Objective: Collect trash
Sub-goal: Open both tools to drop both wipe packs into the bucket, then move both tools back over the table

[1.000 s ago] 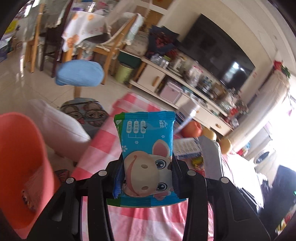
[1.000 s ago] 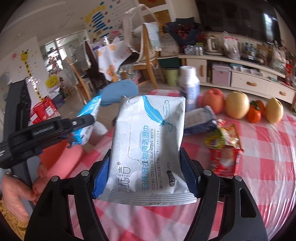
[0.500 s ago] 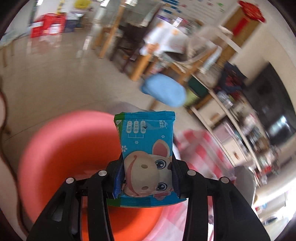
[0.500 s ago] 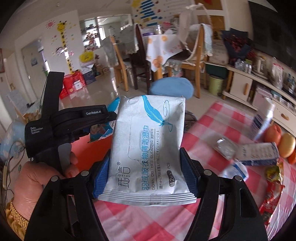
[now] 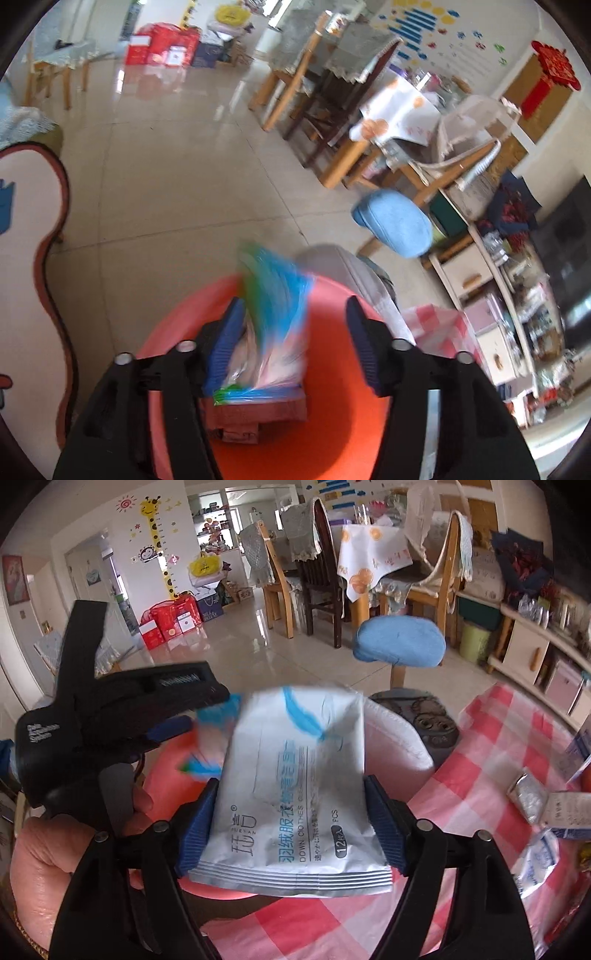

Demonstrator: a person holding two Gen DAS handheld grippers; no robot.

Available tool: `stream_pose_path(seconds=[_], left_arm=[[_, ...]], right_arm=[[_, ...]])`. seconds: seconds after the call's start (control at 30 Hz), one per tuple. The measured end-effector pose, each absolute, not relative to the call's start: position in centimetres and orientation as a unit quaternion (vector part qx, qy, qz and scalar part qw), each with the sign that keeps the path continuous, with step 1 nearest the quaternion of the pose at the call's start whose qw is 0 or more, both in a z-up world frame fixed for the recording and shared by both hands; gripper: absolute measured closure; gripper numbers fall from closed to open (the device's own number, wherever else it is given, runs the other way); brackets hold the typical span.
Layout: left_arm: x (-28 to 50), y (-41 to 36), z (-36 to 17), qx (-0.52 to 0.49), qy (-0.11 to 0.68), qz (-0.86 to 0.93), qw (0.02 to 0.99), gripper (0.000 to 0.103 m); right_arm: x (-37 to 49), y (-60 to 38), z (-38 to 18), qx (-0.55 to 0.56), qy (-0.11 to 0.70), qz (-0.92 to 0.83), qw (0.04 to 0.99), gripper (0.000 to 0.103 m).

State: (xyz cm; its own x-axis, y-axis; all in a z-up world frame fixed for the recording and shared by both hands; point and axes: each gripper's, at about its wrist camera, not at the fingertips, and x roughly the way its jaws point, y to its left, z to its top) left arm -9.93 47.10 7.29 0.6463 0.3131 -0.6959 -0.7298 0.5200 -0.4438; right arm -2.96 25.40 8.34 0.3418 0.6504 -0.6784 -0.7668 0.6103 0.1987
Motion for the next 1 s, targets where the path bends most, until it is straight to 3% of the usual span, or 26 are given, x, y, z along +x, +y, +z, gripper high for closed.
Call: stream_pose_path(seconds=[0.4, 0.6, 1.0], left_arm=[[-7.7, 44.7, 8.0, -0.327, 0.287, 0.28, 0.856, 0.021], [-6.3, 41.8, 9.1, -0.288, 0.253, 0.228, 0.895, 0.013], [-4.3, 35.4, 10.5, -0.197, 0.228, 0.148, 0.942, 0.013]], right_arm=[[-3.4, 19.4, 7.7, -0.043, 0.369, 0.37, 0.852, 0.011], [-3.4, 16.0, 7.0, -0.037, 0.371, 0.342, 0.863, 0.009], [-3.9, 9.7, 5.6, -0.024, 0.379, 0.304, 0.874, 0.008]])
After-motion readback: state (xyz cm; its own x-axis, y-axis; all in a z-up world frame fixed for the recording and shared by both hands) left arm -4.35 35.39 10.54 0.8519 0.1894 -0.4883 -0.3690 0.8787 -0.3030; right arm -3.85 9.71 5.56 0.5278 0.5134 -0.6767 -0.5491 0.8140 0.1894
